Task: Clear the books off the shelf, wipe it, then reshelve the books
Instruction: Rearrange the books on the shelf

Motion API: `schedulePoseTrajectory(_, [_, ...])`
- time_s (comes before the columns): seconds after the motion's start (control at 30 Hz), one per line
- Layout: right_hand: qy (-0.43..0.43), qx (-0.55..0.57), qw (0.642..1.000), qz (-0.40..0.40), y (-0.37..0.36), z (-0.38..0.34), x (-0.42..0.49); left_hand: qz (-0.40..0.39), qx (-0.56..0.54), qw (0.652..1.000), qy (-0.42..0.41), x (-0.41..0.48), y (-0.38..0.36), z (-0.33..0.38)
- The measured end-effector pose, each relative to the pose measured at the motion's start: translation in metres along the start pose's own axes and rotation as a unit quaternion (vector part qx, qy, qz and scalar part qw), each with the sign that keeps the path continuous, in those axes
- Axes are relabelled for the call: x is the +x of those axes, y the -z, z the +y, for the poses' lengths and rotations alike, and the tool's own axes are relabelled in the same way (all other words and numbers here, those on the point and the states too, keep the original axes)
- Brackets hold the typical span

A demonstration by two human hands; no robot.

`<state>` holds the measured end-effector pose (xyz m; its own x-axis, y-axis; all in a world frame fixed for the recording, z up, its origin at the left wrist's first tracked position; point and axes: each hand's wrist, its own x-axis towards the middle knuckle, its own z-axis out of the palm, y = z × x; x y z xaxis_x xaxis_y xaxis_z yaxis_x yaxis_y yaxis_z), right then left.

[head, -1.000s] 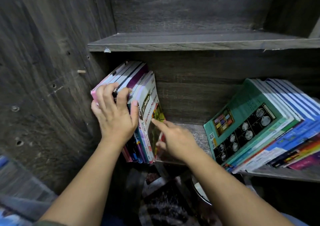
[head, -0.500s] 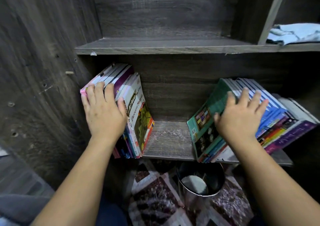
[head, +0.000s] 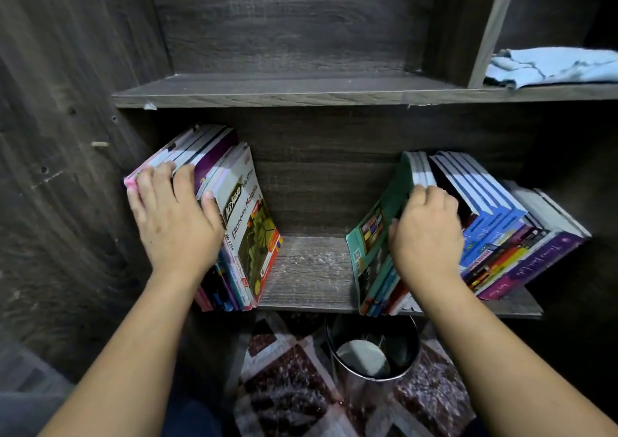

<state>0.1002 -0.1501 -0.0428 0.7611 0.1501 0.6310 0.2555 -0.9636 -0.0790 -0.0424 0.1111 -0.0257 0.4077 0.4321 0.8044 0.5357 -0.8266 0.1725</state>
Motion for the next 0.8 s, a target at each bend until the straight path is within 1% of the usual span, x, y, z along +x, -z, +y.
schedulePoseTrajectory(0.07, [-0.017, 0.151, 0.988, 0.012, 0.004, -0.010, -0.007, -0.005, -0.001, 1.000, 0.004, 0.000, 0.000, 0.000])
schedulePoseTrajectory(0.13, [-0.075, 0.311, 0.947, -0.013, 0.005, -0.016, -0.015, -0.006, 0.001, 1.000, 0.006, 0.000, 0.002, -0.001])
schedulePoseTrajectory(0.17, [-0.111, 0.357, 0.927, -0.028, 0.004, -0.017, -0.019, -0.008, 0.000, 1.000, 0.008, -0.001, 0.003, -0.003])
schedulePoseTrajectory(0.23, [-0.159, 0.391, 0.905, -0.048, 0.003, -0.018, -0.023, -0.016, -0.010, 1.000, 0.009, -0.002, 0.005, -0.005])
schedulePoseTrajectory(0.3, [-0.156, 0.406, 0.899, -0.040, 0.001, -0.022, -0.022, -0.019, -0.016, 1.000, 0.008, -0.002, 0.005, -0.007])
schedulePoseTrajectory(0.4, [-0.124, 0.433, 0.893, -0.012, 0.000, -0.037, -0.024, -0.014, -0.017, 1.000, -0.004, -0.001, 0.004, -0.008])
schedulePoseTrajectory(0.5, [-0.072, 0.466, 0.882, 0.004, 0.001, -0.069, -0.030, -0.001, -0.035, 0.999, -0.012, 0.000, 0.002, -0.010])
schedulePoseTrajectory(0.63, [-0.032, 0.511, 0.858, 0.032, 0.000, -0.117, -0.034, 0.011, -0.073, 0.997, -0.032, 0.002, 0.003, -0.018])
schedulePoseTrajectory(0.73, [-0.006, 0.544, 0.838, 0.029, -0.001, -0.147, -0.040, 0.007, -0.084, 0.996, -0.042, 0.003, 0.004, -0.023])
schedulePoseTrajectory(0.8, [0.029, 0.548, 0.836, 0.019, 0.000, -0.169, -0.048, 0.008, -0.089, 0.995, -0.048, 0.002, 0.004, -0.025])
